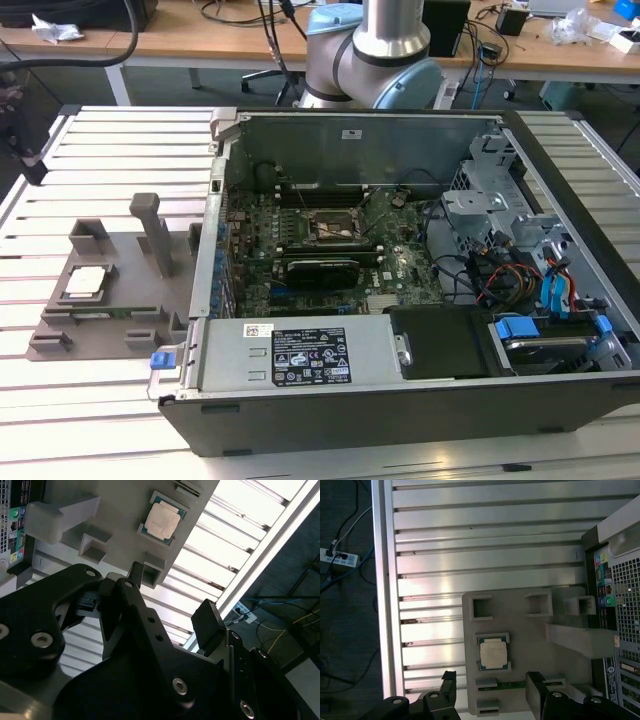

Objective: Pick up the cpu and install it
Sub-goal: 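Pick up the cpu and move it towards the insertion slot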

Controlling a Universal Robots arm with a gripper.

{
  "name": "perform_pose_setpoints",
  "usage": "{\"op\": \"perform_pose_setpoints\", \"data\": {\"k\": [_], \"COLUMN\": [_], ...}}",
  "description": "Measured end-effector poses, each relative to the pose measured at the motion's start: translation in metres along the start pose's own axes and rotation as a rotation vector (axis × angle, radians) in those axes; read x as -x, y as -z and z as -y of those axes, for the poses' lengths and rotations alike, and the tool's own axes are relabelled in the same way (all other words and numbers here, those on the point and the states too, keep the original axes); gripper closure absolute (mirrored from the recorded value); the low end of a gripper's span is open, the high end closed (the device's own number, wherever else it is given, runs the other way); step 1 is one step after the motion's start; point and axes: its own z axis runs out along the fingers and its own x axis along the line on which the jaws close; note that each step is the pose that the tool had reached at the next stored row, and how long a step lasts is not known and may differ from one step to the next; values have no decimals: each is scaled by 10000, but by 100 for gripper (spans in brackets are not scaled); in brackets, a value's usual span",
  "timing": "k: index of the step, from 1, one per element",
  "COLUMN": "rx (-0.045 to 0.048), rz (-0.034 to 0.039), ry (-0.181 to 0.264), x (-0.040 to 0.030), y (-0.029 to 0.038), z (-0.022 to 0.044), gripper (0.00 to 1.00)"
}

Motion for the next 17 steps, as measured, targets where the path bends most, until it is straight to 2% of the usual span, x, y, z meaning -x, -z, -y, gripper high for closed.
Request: {"op": "perform_pose_setpoints", "data": {"k": [17], "rx": [-1], "rz": [-1], "ry": [0], "x": [-3], "y": [-112], "z": [5], "gripper": [34]}}
